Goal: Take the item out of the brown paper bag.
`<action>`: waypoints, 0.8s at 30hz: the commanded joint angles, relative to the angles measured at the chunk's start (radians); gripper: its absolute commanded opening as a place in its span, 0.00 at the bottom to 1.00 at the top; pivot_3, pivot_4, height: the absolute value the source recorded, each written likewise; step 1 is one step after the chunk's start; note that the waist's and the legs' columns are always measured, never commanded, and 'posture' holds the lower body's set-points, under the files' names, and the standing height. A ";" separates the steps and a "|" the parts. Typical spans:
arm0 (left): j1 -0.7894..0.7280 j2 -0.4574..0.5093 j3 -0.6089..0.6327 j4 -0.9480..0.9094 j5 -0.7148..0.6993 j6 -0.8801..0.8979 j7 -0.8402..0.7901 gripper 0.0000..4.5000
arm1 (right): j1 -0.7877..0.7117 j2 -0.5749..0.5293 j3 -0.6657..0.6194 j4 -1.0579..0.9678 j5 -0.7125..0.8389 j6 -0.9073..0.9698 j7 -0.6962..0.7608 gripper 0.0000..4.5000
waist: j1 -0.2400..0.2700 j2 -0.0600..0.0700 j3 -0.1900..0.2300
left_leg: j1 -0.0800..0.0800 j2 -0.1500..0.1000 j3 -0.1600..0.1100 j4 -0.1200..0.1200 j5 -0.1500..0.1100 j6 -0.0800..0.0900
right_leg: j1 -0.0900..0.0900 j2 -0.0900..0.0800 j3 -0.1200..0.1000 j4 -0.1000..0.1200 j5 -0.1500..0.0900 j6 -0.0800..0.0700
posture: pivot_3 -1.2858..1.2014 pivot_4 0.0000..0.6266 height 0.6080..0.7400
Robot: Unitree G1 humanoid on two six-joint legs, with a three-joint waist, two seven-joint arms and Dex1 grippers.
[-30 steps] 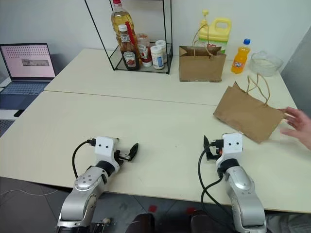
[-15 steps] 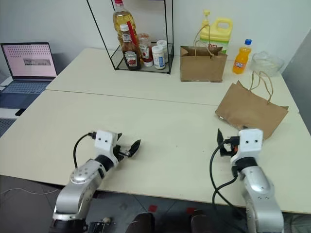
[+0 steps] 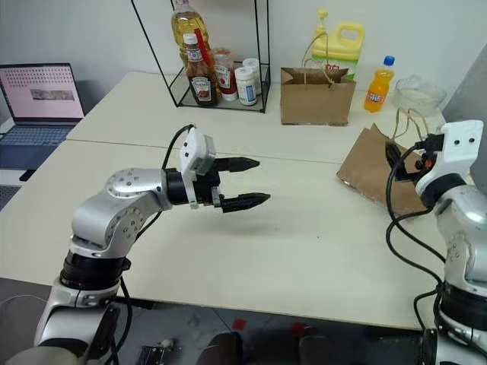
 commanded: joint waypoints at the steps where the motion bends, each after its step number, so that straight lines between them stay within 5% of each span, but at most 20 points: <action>1: -0.050 0.024 0.010 0.000 -0.014 -0.020 -0.054 1.00 | -0.075 -0.058 -0.039 0.104 0.022 0.000 0.024 1.00 | 0.000 0.000 0.001 | 0.000 0.000 0.000 0.000 0.000 0.000 | 0.000 0.000 0.000 0.000 0.000 0.000 | 0.52 0.24 1.00; 15: -0.066 0.059 0.029 -0.022 -0.030 -0.011 -0.078 1.00 | -0.317 -0.104 -0.022 0.535 0.135 0.104 0.176 1.00 | -0.002 0.001 0.002 | -0.001 0.000 0.003 0.001 0.000 0.000 | -0.002 0.000 0.002 0.001 0.000 0.000 | 0.52 0.24 1.00; 24: -0.059 0.066 0.040 -0.042 -0.036 -0.002 -0.065 1.00 | -0.481 -0.094 0.074 0.813 0.076 0.022 0.240 1.00 | -0.003 0.001 0.002 | -0.002 0.000 0.005 0.001 0.002 -0.002 | -0.002 -0.001 0.002 0.000 0.000 0.000 | 0.52 0.24 1.00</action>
